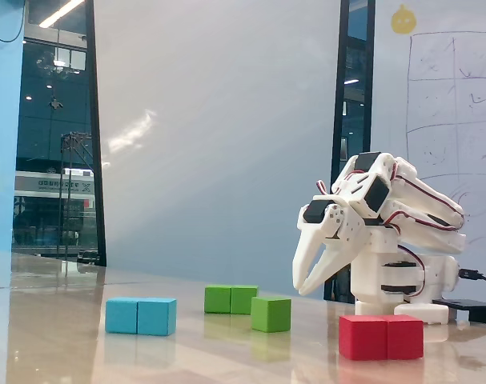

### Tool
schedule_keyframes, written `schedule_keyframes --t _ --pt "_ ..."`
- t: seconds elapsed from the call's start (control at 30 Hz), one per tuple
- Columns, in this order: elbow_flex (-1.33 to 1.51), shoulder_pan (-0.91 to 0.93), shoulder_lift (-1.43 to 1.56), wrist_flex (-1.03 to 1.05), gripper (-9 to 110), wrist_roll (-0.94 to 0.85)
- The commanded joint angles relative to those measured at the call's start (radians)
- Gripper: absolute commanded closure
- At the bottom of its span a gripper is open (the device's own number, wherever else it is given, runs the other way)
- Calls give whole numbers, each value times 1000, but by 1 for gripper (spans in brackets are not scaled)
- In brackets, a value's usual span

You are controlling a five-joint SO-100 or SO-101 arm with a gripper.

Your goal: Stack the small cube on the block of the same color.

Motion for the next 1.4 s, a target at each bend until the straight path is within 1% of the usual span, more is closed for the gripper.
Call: schedule_keyframes --t 0.0,0.3,0.4,0.53,0.7,0.9,1.03,1.17,1.37 --pt "-12 -6 31 9 101 2" --pt "-18 -2 29 9 101 -14" --pt "-78 2 -17 3 101 -14" --pt "-273 3 -235 -14 101 -14" --pt "-540 3 -586 -11 101 -14" --pt "-785 -2 -950 -9 101 -14" --pt "-871 -6 -1112 -9 101 -14" --pt "-893 -8 -1210 -9 100 -14" --pt "-896 3 -1290 -9 92 -14"
